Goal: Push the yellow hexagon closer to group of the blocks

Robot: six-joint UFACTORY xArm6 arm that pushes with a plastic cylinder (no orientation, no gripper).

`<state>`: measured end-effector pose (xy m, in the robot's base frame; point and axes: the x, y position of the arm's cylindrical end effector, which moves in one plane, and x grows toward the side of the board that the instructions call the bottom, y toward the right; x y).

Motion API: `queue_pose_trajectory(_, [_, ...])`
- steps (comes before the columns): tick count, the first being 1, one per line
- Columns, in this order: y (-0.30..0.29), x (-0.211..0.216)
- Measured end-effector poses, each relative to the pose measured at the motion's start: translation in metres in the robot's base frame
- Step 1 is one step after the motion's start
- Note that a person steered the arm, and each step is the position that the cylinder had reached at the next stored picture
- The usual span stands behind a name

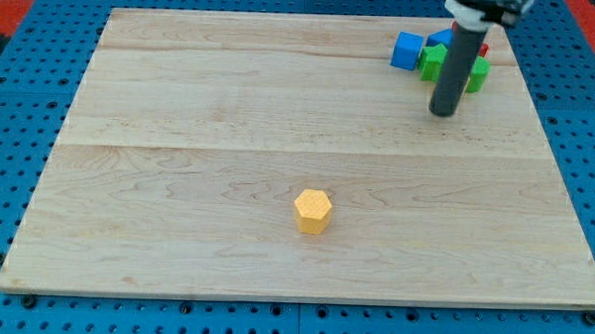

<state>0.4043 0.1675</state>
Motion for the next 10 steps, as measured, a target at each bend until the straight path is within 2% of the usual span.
queue_pose_trajectory(1, [-0.003, 0.114])
queue_pose_trajectory(2, [-0.065, 0.194])
queue_pose_trajectory(3, [-0.166, 0.173])
queue_pose_trajectory(4, [-0.151, 0.121])
queue_pose_trajectory(5, [-0.089, 0.070])
queue_pose_trajectory(6, [-0.085, -0.016])
queue_pose_trajectory(8, [-0.063, -0.066])
queue_pose_trajectory(9, [-0.098, -0.060])
queue_pose_trajectory(10, [-0.093, -0.071])
